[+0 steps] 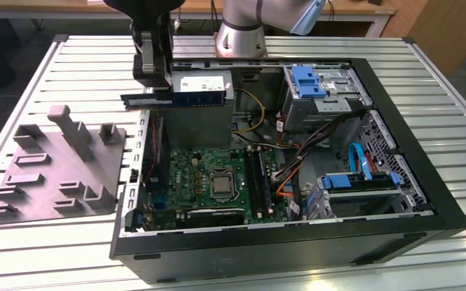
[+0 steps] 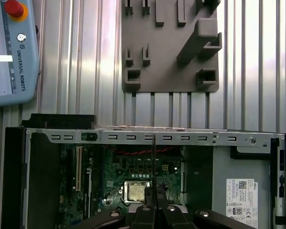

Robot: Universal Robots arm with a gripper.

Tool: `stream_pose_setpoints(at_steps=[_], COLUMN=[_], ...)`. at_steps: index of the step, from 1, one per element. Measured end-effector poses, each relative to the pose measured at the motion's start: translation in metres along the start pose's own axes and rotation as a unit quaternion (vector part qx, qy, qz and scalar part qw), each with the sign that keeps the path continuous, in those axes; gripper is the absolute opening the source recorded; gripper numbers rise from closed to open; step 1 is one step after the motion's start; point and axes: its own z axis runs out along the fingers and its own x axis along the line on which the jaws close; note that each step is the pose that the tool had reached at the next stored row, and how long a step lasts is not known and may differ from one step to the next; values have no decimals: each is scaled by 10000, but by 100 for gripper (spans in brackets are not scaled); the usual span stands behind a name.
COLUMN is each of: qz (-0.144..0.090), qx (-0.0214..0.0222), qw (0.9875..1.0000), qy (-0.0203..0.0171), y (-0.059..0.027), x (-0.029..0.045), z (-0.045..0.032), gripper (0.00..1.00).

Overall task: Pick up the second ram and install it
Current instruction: 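Pick up the second ram and move it above second insertion slot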

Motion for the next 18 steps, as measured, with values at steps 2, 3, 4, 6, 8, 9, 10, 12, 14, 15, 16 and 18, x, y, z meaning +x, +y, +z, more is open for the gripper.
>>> stream_pose_setpoints(at_steps=[2, 3, 4, 6, 8, 9, 10, 12, 14, 15, 16, 18], qz=[0, 0, 0, 0, 0, 0, 0, 0, 0, 0, 0, 0], qx=[0, 0, 0, 0, 0, 0, 0, 0, 0, 0, 0, 0], qw=[10000, 10000, 10000, 10000, 10000, 10000, 10000, 10000, 10000, 10000, 10000, 10000], qy=[0, 0, 0, 0, 0, 0, 0, 0, 0, 0, 0, 0], y=[-25, -39, -52, -85, -127, -151, -177, -234, -294, -326, -358, -419], x=[0, 0, 0, 1, 1, 1, 2, 2, 3, 3, 3, 4], z=[-1, -1, -1, -2, -3, -4, -4, -6, -7, -8, -9, -10], gripper=[11, 11, 11, 11, 11, 11, 11, 11, 11, 11, 11, 11])
